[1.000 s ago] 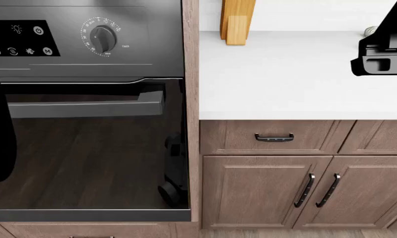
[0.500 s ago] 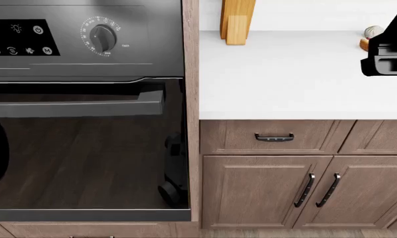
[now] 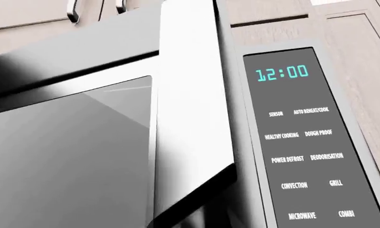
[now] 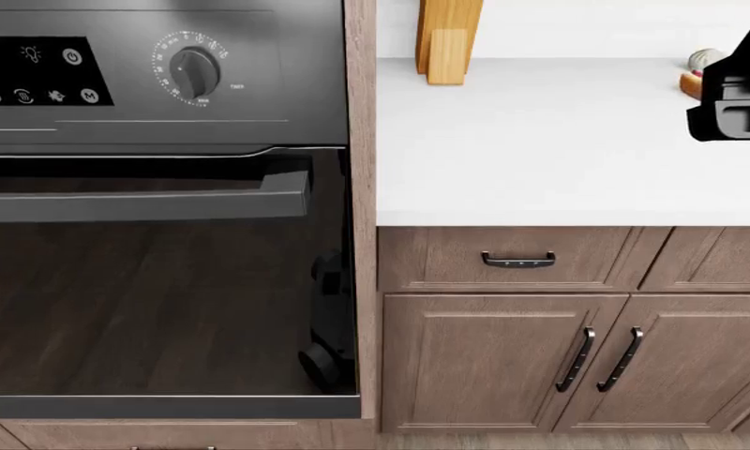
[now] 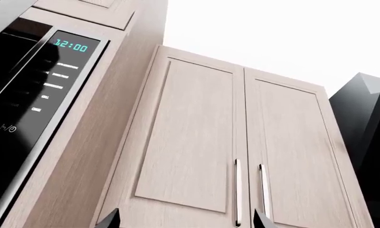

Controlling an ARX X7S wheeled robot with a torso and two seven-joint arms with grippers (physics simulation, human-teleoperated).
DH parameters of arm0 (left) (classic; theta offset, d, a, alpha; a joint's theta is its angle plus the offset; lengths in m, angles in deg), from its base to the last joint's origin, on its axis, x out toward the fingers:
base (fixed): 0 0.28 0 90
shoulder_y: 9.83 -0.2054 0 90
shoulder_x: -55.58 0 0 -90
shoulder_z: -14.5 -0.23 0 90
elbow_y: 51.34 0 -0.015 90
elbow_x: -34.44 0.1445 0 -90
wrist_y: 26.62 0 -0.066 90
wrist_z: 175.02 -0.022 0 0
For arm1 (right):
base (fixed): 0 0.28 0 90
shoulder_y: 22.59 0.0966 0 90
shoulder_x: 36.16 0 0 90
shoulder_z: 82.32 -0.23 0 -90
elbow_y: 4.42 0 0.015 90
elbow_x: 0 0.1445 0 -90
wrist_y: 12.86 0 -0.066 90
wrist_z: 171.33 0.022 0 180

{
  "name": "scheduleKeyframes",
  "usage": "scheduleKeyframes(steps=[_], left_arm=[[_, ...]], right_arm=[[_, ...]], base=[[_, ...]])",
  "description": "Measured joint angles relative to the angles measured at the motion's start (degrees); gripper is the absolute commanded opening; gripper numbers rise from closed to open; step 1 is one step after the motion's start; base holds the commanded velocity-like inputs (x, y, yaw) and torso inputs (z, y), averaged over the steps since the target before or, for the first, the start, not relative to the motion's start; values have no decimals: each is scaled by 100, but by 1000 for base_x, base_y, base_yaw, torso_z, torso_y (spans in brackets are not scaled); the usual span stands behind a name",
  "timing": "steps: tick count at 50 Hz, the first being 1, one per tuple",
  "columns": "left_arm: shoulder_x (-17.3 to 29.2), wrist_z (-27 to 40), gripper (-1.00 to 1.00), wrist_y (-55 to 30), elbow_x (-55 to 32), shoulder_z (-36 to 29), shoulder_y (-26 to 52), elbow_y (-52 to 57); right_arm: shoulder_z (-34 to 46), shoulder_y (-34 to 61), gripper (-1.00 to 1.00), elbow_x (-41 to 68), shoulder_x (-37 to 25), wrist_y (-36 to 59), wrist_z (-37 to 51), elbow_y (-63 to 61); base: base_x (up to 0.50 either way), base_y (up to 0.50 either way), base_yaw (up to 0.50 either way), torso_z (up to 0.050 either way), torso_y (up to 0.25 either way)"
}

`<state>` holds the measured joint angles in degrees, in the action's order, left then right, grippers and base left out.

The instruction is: Open the microwave door

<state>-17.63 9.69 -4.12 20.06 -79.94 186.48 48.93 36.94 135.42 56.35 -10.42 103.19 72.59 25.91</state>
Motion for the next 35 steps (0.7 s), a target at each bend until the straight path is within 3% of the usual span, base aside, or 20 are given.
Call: scheduleKeyframes(steps=[11, 12, 35], left_arm=[[31, 39, -100, -82, -8, 30, 9, 147], [34, 40, 100, -85, -9, 31, 11, 155], [30, -39, 100, -14, -378, 5, 238, 363]], right_arm=[[203, 166, 100, 34, -69, -76, 82, 9], [218, 178, 100, 36, -74, -82, 87, 10], [491, 370, 100, 40, -137, -178, 164, 41]], base=[[-1, -2, -2, 2, 5], [0, 0, -4, 0, 10], [0, 0, 0, 0, 1]])
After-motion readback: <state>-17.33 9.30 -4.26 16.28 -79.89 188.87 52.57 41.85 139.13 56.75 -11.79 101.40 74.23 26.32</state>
